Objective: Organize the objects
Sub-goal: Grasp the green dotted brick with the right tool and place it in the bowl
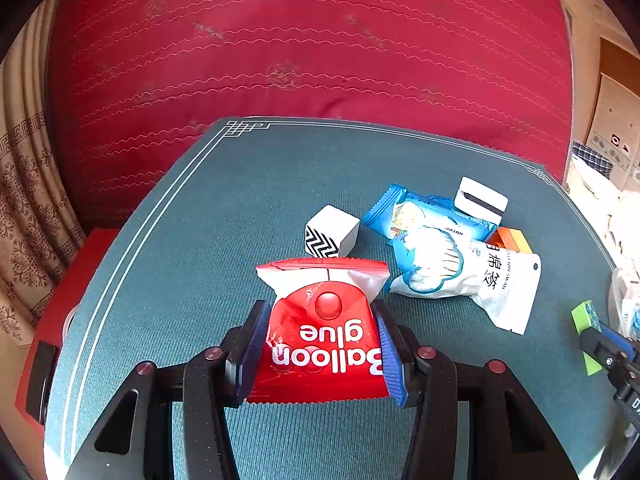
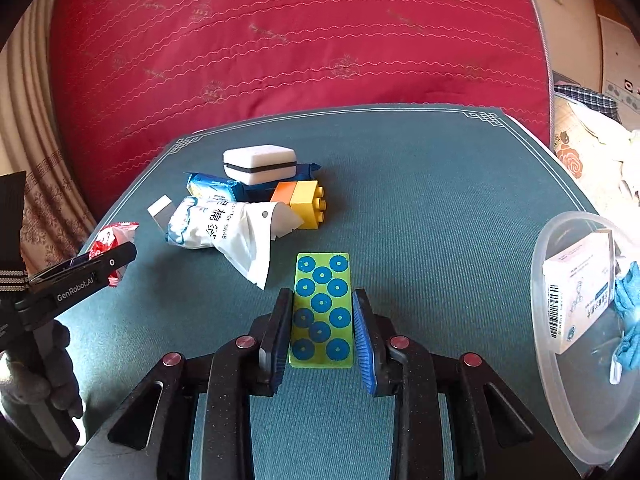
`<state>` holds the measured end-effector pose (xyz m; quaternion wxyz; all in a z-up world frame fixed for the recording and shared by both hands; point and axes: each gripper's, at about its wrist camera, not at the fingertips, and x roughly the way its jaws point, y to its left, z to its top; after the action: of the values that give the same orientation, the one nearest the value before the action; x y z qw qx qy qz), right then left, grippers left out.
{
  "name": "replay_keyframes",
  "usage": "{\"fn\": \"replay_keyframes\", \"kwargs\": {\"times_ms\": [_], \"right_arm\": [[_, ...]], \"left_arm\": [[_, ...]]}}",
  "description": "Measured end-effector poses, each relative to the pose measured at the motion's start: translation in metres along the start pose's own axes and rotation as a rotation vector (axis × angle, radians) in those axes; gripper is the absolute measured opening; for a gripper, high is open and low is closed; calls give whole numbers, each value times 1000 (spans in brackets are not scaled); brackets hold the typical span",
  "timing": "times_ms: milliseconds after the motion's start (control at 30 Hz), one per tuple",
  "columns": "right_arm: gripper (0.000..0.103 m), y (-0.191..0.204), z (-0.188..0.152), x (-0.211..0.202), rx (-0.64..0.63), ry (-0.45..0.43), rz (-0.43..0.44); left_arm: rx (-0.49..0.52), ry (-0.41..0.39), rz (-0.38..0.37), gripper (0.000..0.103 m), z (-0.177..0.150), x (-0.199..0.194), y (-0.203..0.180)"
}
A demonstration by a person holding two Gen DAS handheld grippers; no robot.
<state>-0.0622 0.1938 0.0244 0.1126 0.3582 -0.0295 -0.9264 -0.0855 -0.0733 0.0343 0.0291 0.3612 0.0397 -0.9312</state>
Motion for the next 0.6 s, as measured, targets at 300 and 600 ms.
{"fn": "replay_keyframes", "kwargs": {"times_ms": [300,600], "right_arm": [[30,-29,-10,-40,77,-56,-52],[30,-77,-22,-77,164,-104,-157]], "left_arm": [[31,-1,-14,54,-2,-1,-8],[52,0,-18,54,-6,-1,-15]]}}
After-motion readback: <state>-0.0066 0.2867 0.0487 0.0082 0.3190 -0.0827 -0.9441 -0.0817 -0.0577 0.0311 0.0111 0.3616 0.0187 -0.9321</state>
